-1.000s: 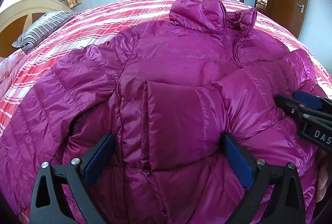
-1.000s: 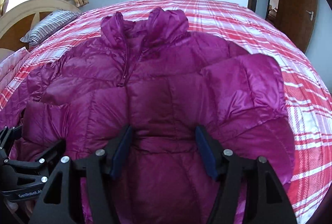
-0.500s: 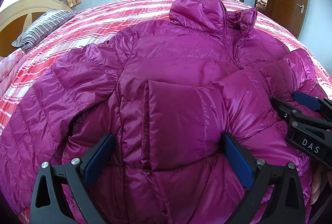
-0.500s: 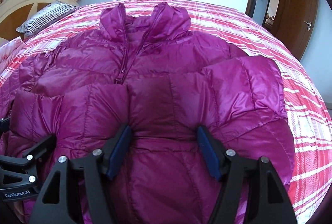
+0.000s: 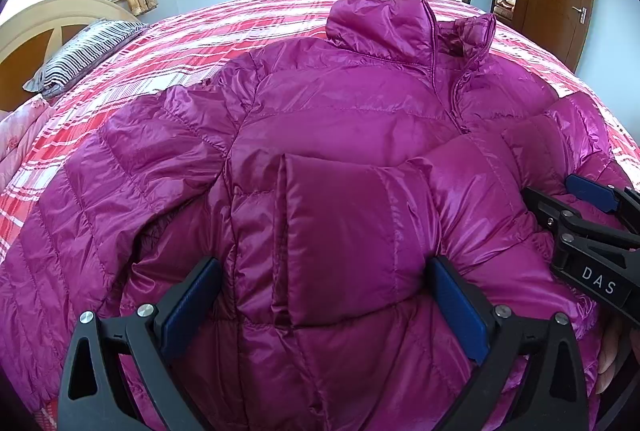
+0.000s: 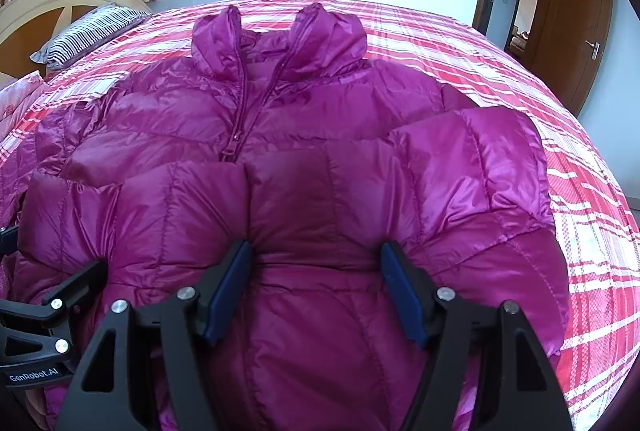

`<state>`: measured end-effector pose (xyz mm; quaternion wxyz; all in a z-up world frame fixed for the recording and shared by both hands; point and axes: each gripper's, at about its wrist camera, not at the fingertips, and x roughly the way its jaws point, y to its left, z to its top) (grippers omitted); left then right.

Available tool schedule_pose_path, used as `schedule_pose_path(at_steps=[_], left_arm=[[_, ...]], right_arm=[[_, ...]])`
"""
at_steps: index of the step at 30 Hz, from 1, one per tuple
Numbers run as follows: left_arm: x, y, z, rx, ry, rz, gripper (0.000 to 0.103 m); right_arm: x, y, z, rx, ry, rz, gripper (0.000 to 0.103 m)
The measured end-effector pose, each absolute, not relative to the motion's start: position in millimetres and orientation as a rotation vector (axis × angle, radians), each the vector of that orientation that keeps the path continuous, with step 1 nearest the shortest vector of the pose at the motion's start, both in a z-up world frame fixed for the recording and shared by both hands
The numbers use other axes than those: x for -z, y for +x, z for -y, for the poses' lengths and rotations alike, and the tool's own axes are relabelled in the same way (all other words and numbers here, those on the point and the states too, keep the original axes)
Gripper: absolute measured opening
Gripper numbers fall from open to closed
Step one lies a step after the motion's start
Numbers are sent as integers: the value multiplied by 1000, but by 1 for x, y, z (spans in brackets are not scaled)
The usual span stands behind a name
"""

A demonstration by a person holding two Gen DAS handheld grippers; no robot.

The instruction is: Fold large clothes

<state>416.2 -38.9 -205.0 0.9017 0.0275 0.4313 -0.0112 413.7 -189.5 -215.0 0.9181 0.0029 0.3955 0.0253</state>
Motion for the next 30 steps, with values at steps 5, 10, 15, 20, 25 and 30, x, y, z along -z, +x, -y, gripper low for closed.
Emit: schedule_pose_path(at_steps=[5,10,15,20,25,30], left_arm=[[189,408,22,69,11,-929,102],[133,341,-36,31,-65,-812,102],[136,263,-115,-76,-188,-779,102],[170,214,-176,-133,-459,-802,102],[181,203,-211,-129,-713,-711,102],[195,221,-228,-141,-844,-685,102]], right_arm=[[206,407,195,-64,31,-802,74],[180,365,187,-157,41,-751,82],[162,320,157,-255,-59,-683,87],[160,296,127,-310,-112,-653,88],[159,281,100,-334,-181,-607,88],[158,265,82,-365,-245,-555,90]])
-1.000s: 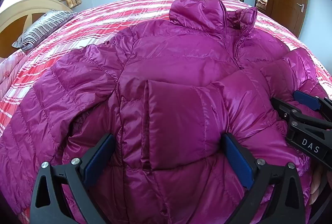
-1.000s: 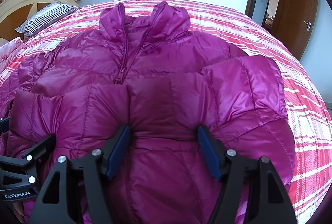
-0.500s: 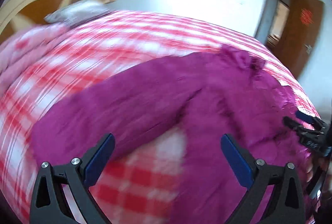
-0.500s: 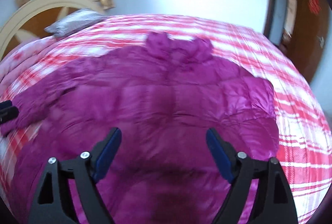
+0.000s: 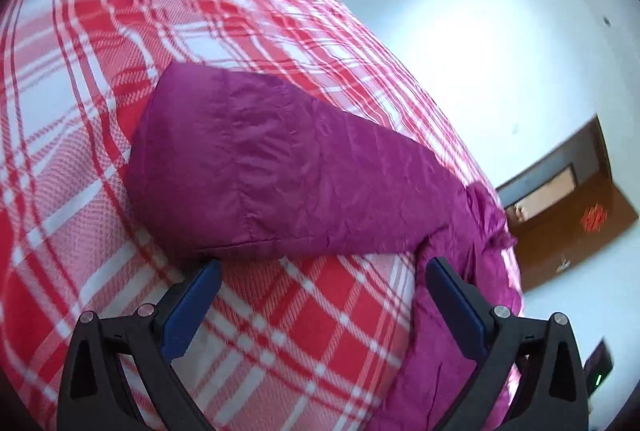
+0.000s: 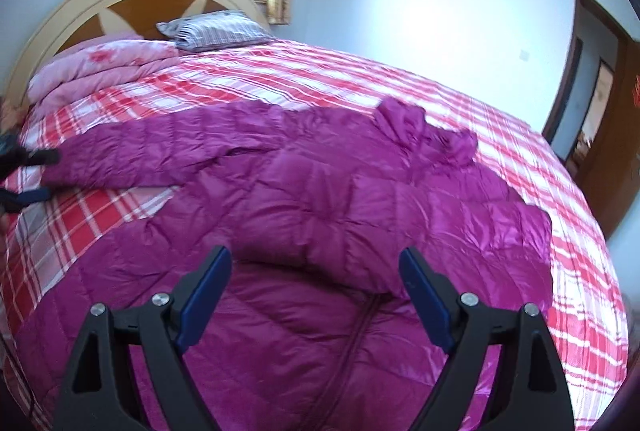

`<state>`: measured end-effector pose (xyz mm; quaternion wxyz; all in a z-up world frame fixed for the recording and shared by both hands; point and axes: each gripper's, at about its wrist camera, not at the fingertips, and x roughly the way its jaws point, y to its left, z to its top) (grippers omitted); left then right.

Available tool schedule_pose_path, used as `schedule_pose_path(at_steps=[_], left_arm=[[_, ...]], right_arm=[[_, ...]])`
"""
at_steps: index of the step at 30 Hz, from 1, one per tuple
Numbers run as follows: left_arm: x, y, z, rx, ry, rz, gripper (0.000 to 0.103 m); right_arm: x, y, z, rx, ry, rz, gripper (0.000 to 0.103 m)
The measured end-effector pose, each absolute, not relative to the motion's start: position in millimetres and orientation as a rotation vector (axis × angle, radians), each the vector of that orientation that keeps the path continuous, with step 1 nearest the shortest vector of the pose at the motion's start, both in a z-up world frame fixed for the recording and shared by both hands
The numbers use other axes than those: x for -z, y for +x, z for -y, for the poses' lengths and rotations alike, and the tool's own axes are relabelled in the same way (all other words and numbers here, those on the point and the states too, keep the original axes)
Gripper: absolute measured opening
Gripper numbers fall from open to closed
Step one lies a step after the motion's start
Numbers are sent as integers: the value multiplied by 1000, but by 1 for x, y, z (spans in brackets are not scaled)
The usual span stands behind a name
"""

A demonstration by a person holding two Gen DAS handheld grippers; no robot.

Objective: Fold large clothes
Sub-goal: 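Grasp the other sleeve cuff with the left gripper and lift it, then fold the held sleeve across the jacket body and release with the left gripper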

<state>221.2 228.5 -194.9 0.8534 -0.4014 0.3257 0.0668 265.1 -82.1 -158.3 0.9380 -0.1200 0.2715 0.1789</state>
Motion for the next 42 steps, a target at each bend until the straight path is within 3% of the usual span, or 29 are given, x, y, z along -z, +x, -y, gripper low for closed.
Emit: schedule_pose_path(at_steps=[4,8,10,12,13,14,20,33,42], left_arm=[[197,219,-237,-146,-876,-645,95],[203,218,-245,-166,-893,-621,62],[206,220,-250,-174,-908,-619,51],[208,221,-255,-184,-910,-615,28],[211,221,-259,-178,-918,-618,10],[214,217,-261,-178,-924,-620,6],[197,214,-260,-178,-820,-551,3],[104,234,-236,-138,-536,-369,3],[37,264,-175,10,-369,-270,2]], right_arm=[[165,264,76,-372,-268,-551,92],[171,267,78,-359,-245,-568,92],[171,267,79,-360,-228,-572,92],[172,266,79,-364,-224,-576,92],[172,266,78,-363,-228,-575,92],[172,265,77,-361,-235,-573,92],[171,263,84,-356,-231,-572,92],[158,268,138,-264,-83,-558,92],[153,273,182,-195,47,-564,92]])
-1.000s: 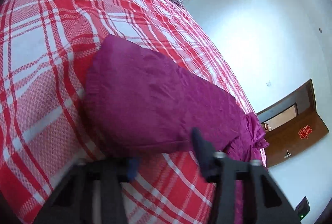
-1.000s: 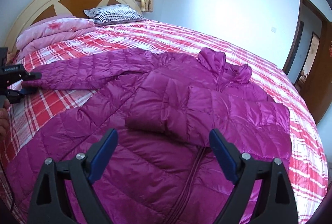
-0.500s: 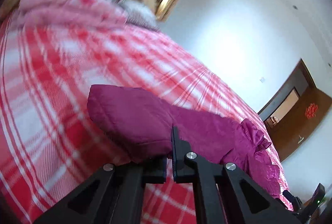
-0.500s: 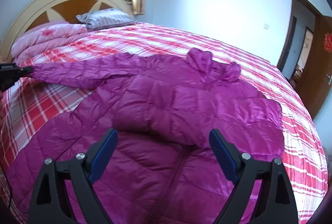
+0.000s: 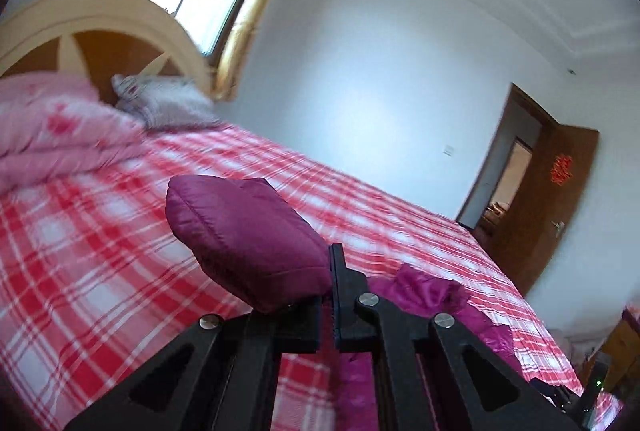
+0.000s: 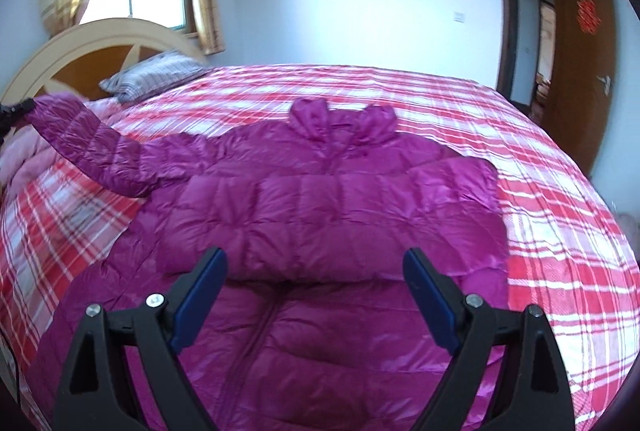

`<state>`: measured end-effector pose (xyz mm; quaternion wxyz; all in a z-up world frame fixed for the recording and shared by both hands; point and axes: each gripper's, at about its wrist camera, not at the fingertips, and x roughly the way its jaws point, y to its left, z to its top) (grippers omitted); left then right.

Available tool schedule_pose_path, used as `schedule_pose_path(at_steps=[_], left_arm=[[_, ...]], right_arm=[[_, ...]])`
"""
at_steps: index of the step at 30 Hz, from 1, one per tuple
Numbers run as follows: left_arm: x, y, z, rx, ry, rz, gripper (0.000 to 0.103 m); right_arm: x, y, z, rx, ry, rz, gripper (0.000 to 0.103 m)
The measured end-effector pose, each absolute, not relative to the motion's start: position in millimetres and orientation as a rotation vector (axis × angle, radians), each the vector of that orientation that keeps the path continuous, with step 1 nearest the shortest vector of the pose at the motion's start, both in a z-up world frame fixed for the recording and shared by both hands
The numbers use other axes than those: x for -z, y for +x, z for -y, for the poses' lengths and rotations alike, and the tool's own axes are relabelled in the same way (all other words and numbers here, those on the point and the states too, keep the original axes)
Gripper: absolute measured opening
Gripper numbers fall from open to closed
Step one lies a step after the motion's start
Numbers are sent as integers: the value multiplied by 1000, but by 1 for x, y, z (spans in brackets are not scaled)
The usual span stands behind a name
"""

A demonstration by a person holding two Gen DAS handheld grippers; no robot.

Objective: Fold large clothes
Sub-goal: 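Fold the held sleeve across the jacket body and release with the left gripper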

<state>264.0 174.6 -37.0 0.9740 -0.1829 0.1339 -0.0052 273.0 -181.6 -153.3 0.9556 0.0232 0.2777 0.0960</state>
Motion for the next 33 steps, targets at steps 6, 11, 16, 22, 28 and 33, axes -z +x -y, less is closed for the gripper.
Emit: schedule_pose_path(at_steps=[6,11,16,22,28,33], left_arm=[[18,290,-89,141,-209,-267,2],[31,308,-25,224,-123,-301,2],[60,328,34,276,-13,-362,3],[98,343,87,276,106,-462,3],[124,344,114,307,162,-604,4],[126,325,128,337,216,-601,38]], right_arm=[[156,272,204,-169,109,-581,92],[161,270,224,-143,140,-591,92],[170,269,246,-104,175,-614,92],[181,266,271,-51,217,-634,92],[195,265,295,7,283,-668,92],[201,268,308,41,344,-687,92]])
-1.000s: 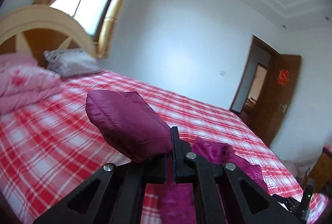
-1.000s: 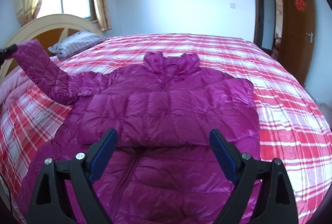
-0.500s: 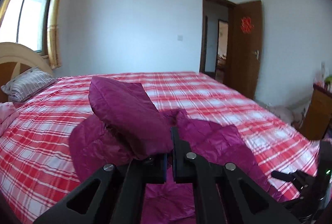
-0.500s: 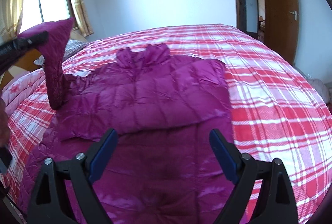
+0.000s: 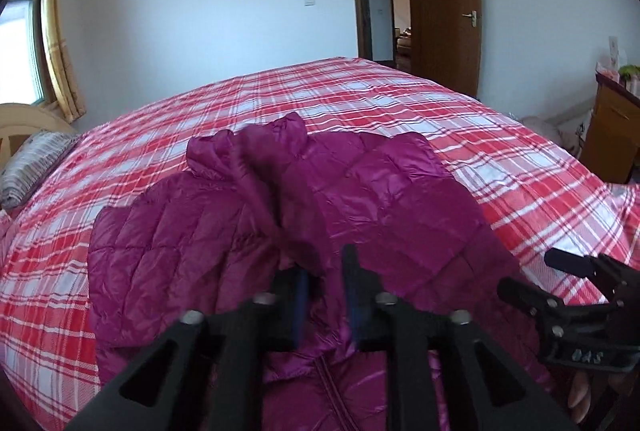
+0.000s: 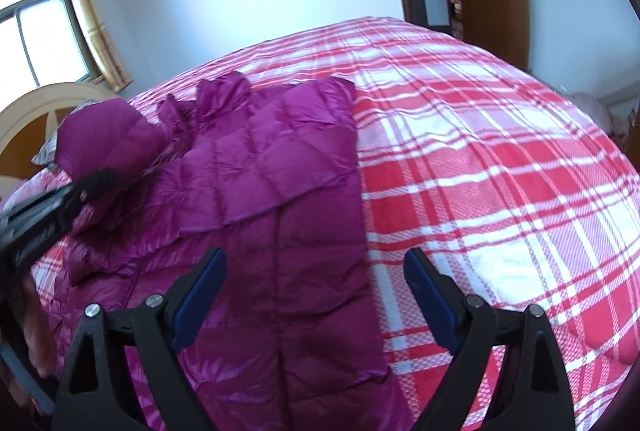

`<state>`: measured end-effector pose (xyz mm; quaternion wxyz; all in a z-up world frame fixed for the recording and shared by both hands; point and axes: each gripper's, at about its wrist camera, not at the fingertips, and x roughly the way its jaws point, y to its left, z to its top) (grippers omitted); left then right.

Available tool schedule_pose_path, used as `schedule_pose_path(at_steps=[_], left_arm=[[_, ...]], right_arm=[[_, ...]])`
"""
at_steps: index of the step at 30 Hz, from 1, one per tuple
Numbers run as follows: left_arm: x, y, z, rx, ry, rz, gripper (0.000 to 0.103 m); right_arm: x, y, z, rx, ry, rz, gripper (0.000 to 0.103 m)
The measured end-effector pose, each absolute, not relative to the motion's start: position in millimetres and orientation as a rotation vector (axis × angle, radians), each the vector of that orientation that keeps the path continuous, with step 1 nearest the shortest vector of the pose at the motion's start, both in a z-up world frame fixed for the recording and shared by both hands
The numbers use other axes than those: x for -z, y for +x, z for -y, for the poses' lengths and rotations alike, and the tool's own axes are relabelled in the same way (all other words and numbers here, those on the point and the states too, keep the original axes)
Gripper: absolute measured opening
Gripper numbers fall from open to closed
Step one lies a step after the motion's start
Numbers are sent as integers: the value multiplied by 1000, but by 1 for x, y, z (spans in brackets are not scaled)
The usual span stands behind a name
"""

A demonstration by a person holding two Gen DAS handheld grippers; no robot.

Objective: Fold large clothes
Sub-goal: 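Fold the held sleeve across the jacket body and release with the left gripper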

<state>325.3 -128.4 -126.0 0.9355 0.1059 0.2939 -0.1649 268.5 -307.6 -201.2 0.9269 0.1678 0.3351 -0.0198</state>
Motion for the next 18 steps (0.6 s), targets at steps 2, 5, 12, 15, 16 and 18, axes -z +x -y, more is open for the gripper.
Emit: schedule_pose_path(at_steps=[2,5,12,15,16,18], left_arm=[[123,319,133,312,243,-550,84],[112,306,138,319,287,-463,86],[87,310,85,259,297,-382,86],[93,341,39,110,302,-422,86],[96,352,26,61,293,-443,86],[103,376,0,-27,256,-485,86]], right_arm=[[202,270,309,46,352,-692,92],[203,270,308,52,350,-694,92],[174,258,310,76,339,-630,92],[149,264,297,33,300,-602,92],[142,269,289,10,282,-599,91],[128,284,267,-40,224,-596,84]])
